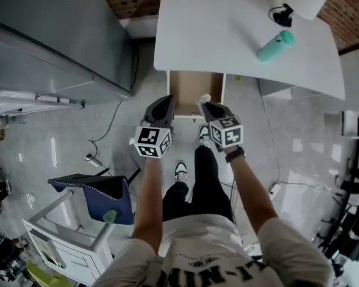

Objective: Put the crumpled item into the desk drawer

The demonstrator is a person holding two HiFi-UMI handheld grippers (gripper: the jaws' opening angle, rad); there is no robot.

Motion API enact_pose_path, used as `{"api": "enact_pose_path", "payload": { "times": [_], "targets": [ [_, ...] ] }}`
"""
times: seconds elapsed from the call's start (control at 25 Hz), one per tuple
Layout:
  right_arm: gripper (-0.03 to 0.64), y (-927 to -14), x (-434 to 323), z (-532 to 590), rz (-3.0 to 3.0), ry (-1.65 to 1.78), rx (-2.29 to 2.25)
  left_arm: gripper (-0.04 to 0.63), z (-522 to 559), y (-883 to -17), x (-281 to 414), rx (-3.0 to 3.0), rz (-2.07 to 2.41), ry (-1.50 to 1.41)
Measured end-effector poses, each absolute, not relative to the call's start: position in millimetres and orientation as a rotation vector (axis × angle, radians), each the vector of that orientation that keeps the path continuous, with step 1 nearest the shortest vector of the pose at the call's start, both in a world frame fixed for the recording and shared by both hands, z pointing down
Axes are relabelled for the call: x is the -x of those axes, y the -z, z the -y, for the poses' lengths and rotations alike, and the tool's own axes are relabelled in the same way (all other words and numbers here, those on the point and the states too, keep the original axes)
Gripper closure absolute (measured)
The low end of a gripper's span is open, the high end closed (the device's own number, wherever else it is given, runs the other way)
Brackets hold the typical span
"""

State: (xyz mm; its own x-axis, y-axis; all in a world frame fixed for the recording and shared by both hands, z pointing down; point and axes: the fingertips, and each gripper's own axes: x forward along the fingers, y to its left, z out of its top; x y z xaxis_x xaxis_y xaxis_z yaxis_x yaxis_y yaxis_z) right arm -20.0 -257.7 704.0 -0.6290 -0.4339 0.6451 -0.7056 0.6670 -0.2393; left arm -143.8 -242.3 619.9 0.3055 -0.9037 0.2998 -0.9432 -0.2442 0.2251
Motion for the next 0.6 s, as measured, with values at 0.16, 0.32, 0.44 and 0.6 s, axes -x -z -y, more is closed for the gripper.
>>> {"api": "enact_pose_path", "payload": {
  "times": [0.16,0.32,0.44,0.6],
  "targets": [
    [0.595,-731.8,18.1,258.8,2.304,-0.668,-0.853,0.597,250.7,-642.3,139.2,-2.227,1.636,-0.169],
    [0.595,-760.1,17.4,265.1,2.289,-0.65,-0.834,0.597,254.5,-662.7,135.5,-2.236,1.602,-0.196],
    [0.595,-783.0,17.5,271.7,2.283,-0.627,-0.811,0.597,257.9,-679.8,129.8,-2.246,1.561,-0.209],
    [0.595,-803.8,18.7,279.9,2.25,-0.621,-0.792,0.595,262.0,-705.8,119.9,-2.254,1.511,-0.228]
  ]
}}
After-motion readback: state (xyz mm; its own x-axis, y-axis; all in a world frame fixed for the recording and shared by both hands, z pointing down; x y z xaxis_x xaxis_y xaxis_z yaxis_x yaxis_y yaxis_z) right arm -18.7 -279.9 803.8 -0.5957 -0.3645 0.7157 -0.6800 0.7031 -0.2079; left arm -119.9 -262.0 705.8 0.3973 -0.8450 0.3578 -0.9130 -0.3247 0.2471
